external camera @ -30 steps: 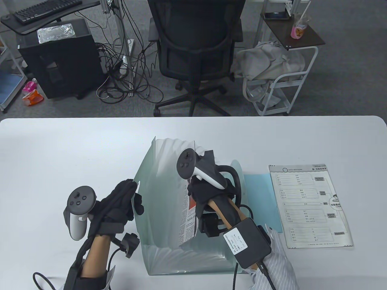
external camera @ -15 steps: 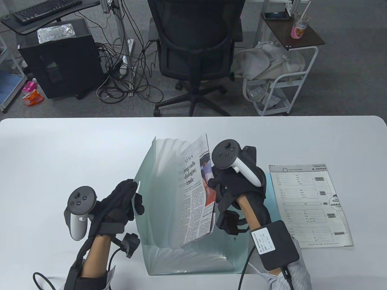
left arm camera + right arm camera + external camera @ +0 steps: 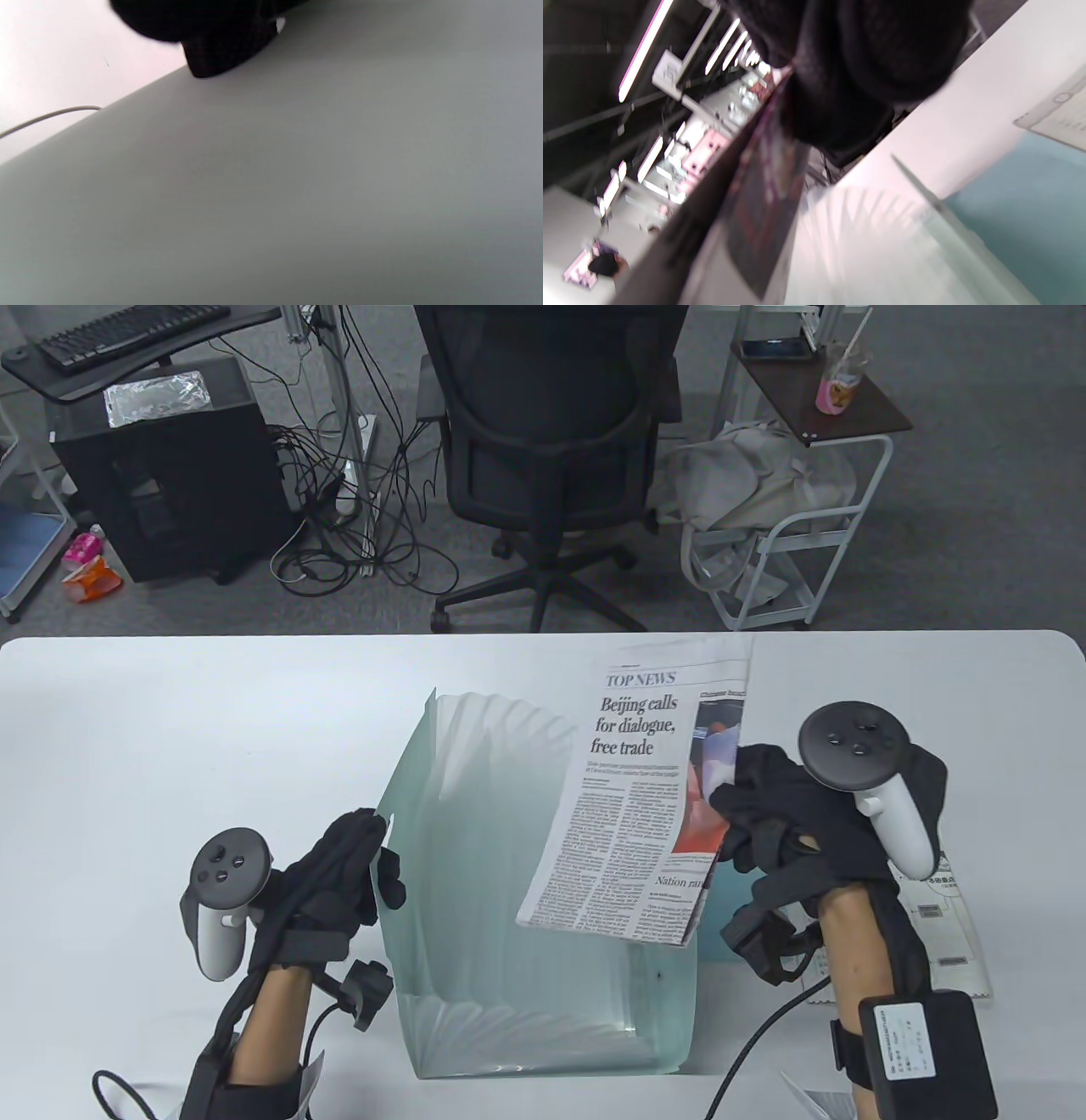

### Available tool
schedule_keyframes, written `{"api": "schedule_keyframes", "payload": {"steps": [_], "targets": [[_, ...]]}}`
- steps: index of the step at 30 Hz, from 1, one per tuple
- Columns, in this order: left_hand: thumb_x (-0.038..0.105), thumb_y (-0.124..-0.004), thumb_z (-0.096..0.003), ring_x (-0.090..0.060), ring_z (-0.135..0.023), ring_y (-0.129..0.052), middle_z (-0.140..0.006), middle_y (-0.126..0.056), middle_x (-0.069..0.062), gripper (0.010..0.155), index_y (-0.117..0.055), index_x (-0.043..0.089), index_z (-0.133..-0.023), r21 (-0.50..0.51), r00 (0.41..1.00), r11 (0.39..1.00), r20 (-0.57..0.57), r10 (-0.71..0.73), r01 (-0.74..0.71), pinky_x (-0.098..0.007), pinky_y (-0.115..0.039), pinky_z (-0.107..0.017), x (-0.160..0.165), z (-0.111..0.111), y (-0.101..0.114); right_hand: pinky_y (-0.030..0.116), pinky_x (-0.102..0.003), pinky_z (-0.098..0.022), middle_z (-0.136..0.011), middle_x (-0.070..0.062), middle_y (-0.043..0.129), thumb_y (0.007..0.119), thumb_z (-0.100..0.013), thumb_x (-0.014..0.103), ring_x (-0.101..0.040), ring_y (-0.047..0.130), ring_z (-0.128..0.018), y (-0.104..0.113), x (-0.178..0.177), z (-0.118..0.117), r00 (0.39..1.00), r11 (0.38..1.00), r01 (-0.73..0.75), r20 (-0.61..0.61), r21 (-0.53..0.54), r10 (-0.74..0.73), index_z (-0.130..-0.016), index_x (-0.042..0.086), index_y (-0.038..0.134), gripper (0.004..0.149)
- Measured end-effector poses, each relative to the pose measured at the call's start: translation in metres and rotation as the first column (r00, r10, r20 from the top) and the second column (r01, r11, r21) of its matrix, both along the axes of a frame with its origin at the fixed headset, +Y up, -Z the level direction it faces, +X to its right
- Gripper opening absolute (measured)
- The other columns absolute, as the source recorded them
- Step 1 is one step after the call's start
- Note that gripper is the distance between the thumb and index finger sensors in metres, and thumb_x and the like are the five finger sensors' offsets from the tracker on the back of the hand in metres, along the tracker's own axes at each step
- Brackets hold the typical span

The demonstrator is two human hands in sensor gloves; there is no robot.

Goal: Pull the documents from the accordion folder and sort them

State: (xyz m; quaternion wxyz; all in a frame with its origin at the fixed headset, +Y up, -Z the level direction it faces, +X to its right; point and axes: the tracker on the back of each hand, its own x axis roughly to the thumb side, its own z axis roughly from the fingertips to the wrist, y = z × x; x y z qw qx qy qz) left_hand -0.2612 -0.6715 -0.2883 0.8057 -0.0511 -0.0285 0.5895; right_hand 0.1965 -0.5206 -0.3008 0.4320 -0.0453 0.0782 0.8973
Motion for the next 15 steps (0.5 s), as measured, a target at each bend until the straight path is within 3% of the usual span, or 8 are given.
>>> {"api": "schedule_keyframes", "payload": {"steps": [3,7,12,15], "targets": [[0.054,-0.050,-0.0678,-0.019,-0.047,-0.102,-0.080,-0.084,-0.020,0.073,-0.051,-0.004,-0.111,0.000,1.000,1.000,0.000,0.000,0.000,-0.028,-0.083,-0.030,0.000,0.000,0.000,0.093,-0.018,-0.025,-0.069,-0.008,0.090,0.071,-0.045,0.020,-0.015,0.104,-0.035,-0.006,0.027,0.007,0.988,0.995,0.084,0.129,0.046,-0.089,-0.086,0.004,0.055,0.047],[0.054,-0.050,-0.0678,-0.019,-0.047,-0.101,-0.080,-0.084,-0.020,0.073,-0.052,-0.004,-0.110,0.000,1.000,1.000,0.000,0.000,0.000,-0.028,-0.083,-0.030,0.000,0.000,0.000,0.094,-0.019,-0.027,-0.071,-0.010,0.087,0.070,-0.045,0.019,-0.015,0.104,-0.038,-0.022,0.058,0.013,0.927,0.976,0.184,0.310,0.115,-0.211,-0.085,0.002,0.052,0.047],[0.054,-0.051,-0.0678,-0.019,-0.047,-0.101,-0.080,-0.084,-0.021,0.073,-0.051,-0.004,-0.111,-0.004,1.000,1.000,0.006,0.010,-0.010,-0.028,-0.083,-0.030,0.001,0.000,0.000,0.095,-0.019,-0.030,-0.073,-0.011,0.084,0.068,-0.046,0.019,-0.015,0.104,-0.042,-0.059,0.092,0.013,0.810,0.945,0.270,0.486,0.186,-0.327,-0.085,0.002,0.048,0.046],[0.054,-0.051,-0.0678,-0.019,-0.047,-0.101,-0.080,-0.083,-0.021,0.073,-0.051,-0.004,-0.111,-0.005,1.000,1.000,0.011,0.011,-0.011,-0.029,-0.083,-0.030,0.000,0.000,0.000,0.095,-0.019,-0.031,-0.075,-0.011,0.082,0.068,-0.047,0.018,-0.016,0.103,-0.044,-0.085,0.101,0.012,0.771,0.942,0.272,0.540,0.199,-0.337,-0.085,0.002,0.046,0.047]]}}
